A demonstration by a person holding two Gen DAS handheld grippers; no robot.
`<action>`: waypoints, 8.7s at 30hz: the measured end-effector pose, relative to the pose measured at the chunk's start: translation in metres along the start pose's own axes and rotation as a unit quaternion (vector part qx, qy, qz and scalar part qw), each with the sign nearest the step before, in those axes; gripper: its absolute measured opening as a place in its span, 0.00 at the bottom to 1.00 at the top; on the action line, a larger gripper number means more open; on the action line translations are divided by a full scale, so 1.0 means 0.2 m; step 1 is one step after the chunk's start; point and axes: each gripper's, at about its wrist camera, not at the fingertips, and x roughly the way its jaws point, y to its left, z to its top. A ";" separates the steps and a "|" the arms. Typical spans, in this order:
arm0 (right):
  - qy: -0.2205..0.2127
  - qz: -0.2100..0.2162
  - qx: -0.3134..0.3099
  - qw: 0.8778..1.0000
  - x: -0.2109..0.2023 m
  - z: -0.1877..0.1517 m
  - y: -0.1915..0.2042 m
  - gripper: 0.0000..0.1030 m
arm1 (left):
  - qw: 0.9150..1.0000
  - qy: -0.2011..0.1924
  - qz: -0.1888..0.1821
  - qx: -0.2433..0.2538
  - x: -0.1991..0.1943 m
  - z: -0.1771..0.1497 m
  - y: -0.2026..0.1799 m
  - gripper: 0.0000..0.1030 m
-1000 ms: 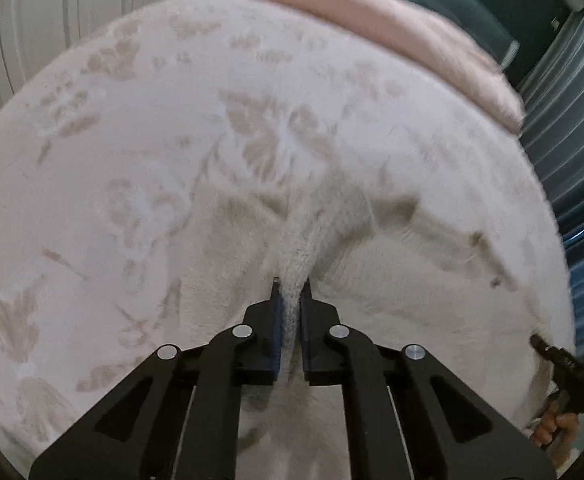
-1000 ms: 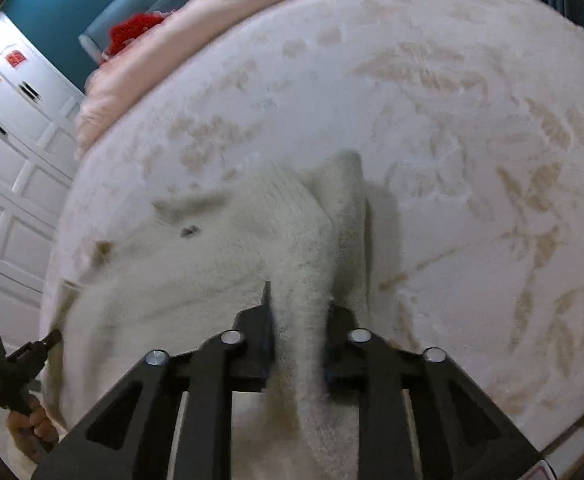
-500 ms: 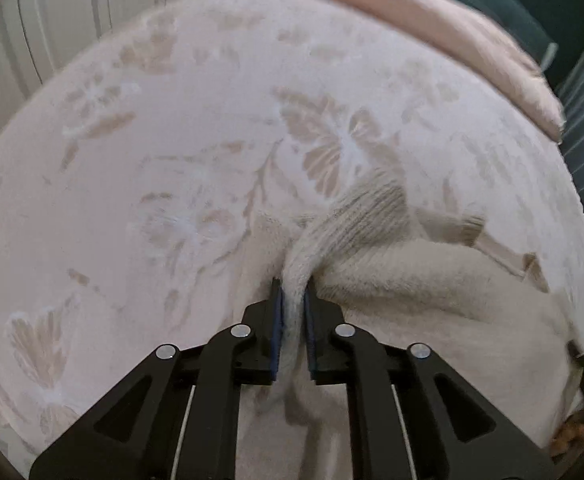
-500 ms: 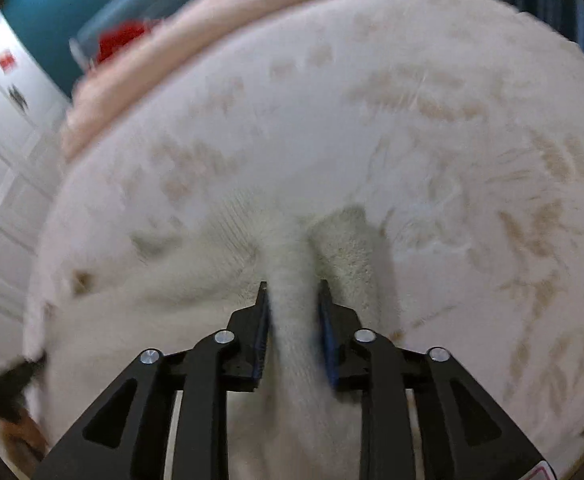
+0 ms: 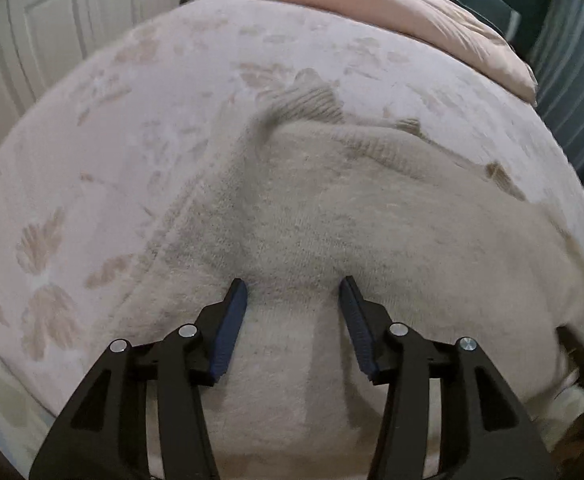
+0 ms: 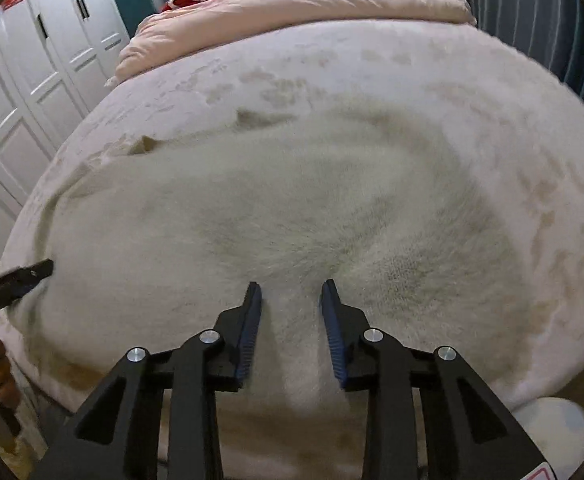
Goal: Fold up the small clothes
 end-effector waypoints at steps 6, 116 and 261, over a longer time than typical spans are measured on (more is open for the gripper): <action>0.033 0.019 -0.002 0.999 0.10 -0.04 -0.07 0.30 | 0.998 0.016 -0.032 -0.049 -0.01 0.03 0.09 0.45; 0.002 0.096 -0.076 0.992 -0.25 -0.04 0.48 0.53 | 0.958 0.015 -0.138 -0.251 -0.23 -0.18 0.38 0.12; 0.028 0.051 0.069 0.996 -0.11 0.11 -0.42 0.21 | 0.984 0.066 -0.051 0.158 -0.31 -0.35 -0.81 0.88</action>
